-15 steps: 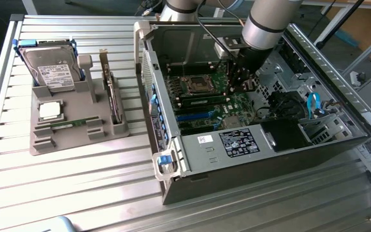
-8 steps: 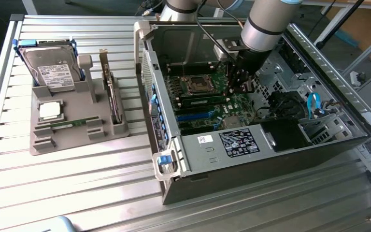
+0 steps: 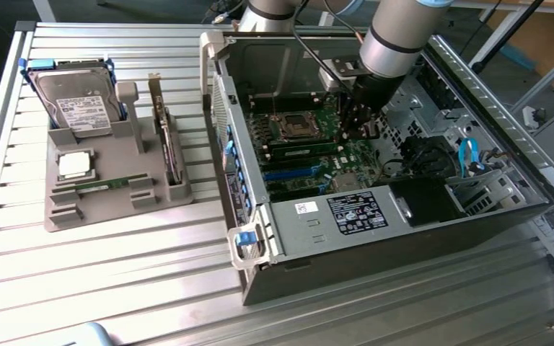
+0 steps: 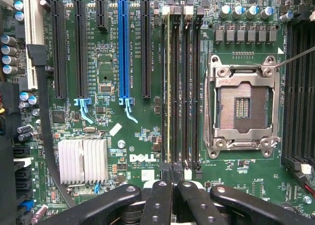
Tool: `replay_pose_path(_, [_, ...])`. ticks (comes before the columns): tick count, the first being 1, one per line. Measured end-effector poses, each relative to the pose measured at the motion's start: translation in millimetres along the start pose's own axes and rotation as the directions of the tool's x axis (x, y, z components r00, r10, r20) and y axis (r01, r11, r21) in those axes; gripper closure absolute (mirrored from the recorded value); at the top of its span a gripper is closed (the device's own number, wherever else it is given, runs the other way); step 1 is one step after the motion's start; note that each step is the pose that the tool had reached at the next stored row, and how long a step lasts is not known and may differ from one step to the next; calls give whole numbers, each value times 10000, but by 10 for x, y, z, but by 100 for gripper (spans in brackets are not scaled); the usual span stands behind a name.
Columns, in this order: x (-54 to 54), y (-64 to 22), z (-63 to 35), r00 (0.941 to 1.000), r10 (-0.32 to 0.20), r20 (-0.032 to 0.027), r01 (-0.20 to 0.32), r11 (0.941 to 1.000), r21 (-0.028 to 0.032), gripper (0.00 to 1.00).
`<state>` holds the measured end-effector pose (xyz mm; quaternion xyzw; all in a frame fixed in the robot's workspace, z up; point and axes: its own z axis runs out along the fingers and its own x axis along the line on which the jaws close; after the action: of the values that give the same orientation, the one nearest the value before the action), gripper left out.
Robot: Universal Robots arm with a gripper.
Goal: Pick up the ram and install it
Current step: 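Press down the ram until it locks into place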
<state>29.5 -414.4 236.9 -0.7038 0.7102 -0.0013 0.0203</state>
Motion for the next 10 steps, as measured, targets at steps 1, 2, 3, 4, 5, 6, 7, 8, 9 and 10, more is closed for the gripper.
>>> replay_pose_path(1, [0, 0, 0, 10000, 1, -1, -1, 10000, 0, 90])
replay_pose_path(2, [0, 0, 1, 10000, 0, 0, 0, 10000, 0, 90])
replay_pose_path(3, [0, 0, 5, 10000, 1, 3, -1, 10000, 1, 90])
replay_pose_path(4, [0, 0, 10, 10000, 0, 4, 0, 10000, 1, 90])
replay_pose_path(5, [0, 0, 12, 10000, 0, 2, 0, 10000, 0, 90])
replay_pose_path(6, [0, 0, 12, 10000, 0, 1, 0, 10000, 0, 90])
replay_pose_path(7, [0, 0, 11, 10000, 0, 0, 0, 10000, 0, 90])
replay_pose_path(8, [0, 0, 12, 10000, 0, 1, 0, 10000, 1, 90])
replay_pose_path(9, [0, 0, 12, 10000, 0, 0, 0, 10000, 0, 90])
replay_pose_path(10, [1, 0, 12, 10000, 0, -1, 0, 10000, 0, 90])
